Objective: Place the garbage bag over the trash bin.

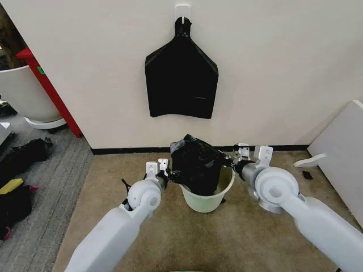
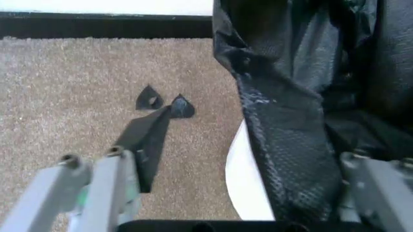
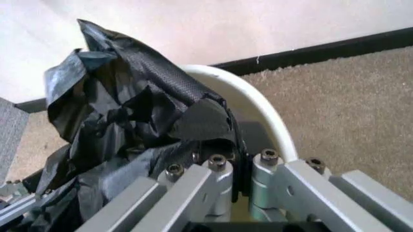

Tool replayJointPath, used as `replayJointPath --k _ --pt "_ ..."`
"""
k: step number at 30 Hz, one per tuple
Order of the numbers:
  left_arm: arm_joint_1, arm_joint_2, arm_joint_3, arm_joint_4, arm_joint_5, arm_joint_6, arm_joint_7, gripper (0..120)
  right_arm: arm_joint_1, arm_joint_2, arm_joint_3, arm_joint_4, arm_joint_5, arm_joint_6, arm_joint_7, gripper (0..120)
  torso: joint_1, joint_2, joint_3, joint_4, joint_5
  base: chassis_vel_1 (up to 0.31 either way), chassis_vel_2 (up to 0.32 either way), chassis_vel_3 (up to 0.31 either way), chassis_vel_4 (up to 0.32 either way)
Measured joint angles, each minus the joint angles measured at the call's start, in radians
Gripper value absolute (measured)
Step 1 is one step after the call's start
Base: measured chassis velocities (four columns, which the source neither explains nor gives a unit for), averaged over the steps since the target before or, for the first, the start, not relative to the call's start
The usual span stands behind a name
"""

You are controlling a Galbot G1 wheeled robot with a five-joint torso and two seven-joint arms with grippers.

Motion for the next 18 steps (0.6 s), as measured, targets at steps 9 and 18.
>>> replayJointPath --k 9,18 --pt "0.001 -0.003 0.003 0.001 -0.004 0.001 -0.001 27 -0.002 -0.001 0.011 0.0 0.001 0.002 0.001 0 0.0 0.0 0.0 -0.0002 -0.0003 0.0 0.0 0.0 0.0" --pt "-0.002 -0.003 0.006 0.002 -0.006 -0.011 0.003 5 -0.04 -0.014 0.048 0.019 -0.008 0.001 -0.018 0 0.0 0.0 0.0 -0.0003 -0.0003 0.0 0.0 0.0 0.0"
